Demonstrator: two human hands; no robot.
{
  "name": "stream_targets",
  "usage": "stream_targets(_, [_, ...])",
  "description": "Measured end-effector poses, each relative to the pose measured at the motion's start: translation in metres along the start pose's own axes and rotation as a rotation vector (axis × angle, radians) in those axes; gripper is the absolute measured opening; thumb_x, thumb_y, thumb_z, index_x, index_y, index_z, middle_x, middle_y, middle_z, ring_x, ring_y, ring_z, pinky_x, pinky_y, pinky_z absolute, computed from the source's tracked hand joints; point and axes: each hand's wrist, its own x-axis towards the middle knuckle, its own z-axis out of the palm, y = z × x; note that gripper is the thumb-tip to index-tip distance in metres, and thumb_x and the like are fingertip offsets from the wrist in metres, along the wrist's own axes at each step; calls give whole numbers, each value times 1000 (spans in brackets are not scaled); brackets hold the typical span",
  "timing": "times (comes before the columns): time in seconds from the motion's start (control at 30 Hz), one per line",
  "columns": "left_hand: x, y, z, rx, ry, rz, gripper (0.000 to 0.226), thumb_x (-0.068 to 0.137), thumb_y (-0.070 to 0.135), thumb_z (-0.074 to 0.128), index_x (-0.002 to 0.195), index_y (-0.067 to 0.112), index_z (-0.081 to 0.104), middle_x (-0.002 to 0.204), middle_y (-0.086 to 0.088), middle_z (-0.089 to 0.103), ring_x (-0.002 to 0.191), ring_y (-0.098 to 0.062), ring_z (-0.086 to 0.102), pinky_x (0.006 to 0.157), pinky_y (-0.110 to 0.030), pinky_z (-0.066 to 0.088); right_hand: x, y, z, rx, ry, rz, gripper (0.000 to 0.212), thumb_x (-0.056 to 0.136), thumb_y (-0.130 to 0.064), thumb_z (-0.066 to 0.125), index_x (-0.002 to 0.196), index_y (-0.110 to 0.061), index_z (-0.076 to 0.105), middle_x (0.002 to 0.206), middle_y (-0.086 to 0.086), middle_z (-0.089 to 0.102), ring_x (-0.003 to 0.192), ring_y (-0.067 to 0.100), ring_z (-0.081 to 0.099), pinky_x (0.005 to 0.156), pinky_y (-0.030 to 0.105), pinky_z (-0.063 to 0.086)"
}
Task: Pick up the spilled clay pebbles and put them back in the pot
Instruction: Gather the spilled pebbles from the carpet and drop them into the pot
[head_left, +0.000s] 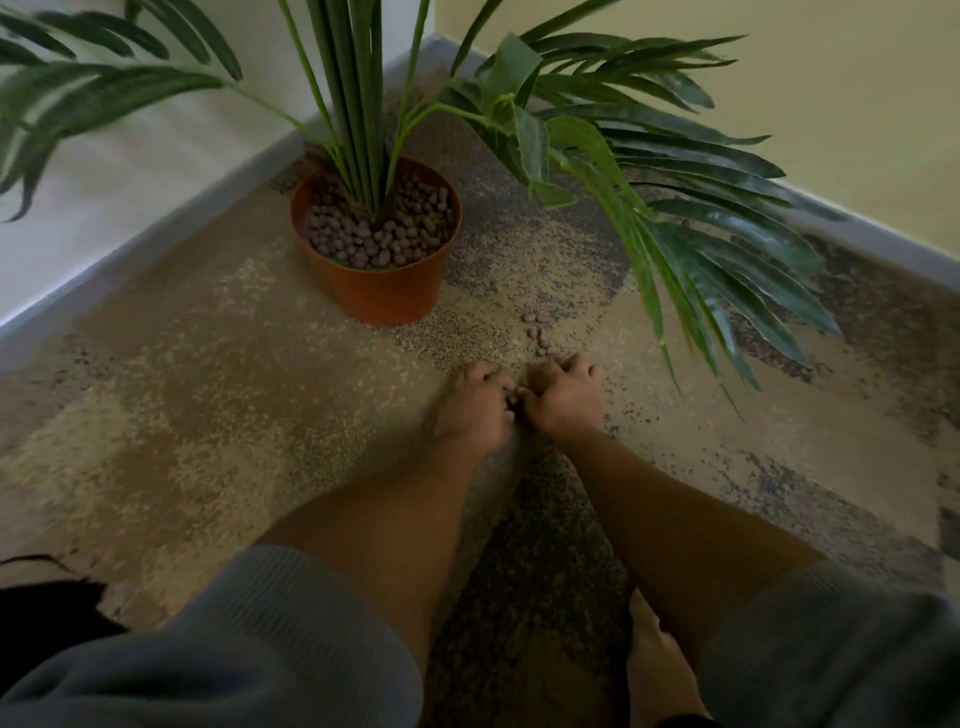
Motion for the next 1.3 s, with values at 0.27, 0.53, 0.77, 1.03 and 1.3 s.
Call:
stream_targets(0.27, [1, 2, -2, -6, -26, 12, 27, 85, 26, 66, 111, 28, 60, 128, -2, 45, 117, -24, 42, 101, -39, 41, -8, -6, 4, 346, -60, 30, 22, 95, -31, 53, 108, -22, 67, 100, -7, 48, 86, 5, 46, 82, 21, 42])
stream_targets(0.53, [-6, 6, -6, 1, -97, -58, 17, 85, 21, 64, 101, 27, 62, 145, -6, 39, 115, -27, 55, 97, -41, 47, -11, -11, 5, 431, -36, 134, 24, 98, -25, 46, 113, -18, 64, 84, -19, 45, 70, -2, 45, 56, 12, 30])
stream_targets(0.77, [-5, 11, -7, 129, -56, -57, 31, 87, 14, 60, 118, 19, 57, 137, -9, 47, 115, -32, 56, 97, -42, 49, -10, -23, 3, 346, -152, 129, 37, 99, -17, 39, 129, -12, 60, 137, 11, 52, 127, 24, 46, 78, 8, 29])
stream_targets(1.03, [-8, 8, -14, 25, -37, -108, 27, 86, 17, 61, 112, 21, 62, 113, -7, 63, 101, -27, 61, 84, -40, 55, -10, -34, -8, 510, -141, 210, 18, 89, -7, 59, 93, -17, 73, 100, 3, 69, 100, 17, 64, 88, 23, 49])
stream_targets(1.3, [-3, 0, -31, -1303, -111, -714, 10, 91, 4, 56, 93, 4, 66, 104, -10, 67, 82, -10, 66, 68, -19, 59, -13, -44, -8, 1316, -294, 605, 12, 88, 7, 59, 87, -4, 65, 91, 13, 66, 81, 23, 67, 70, 31, 62])
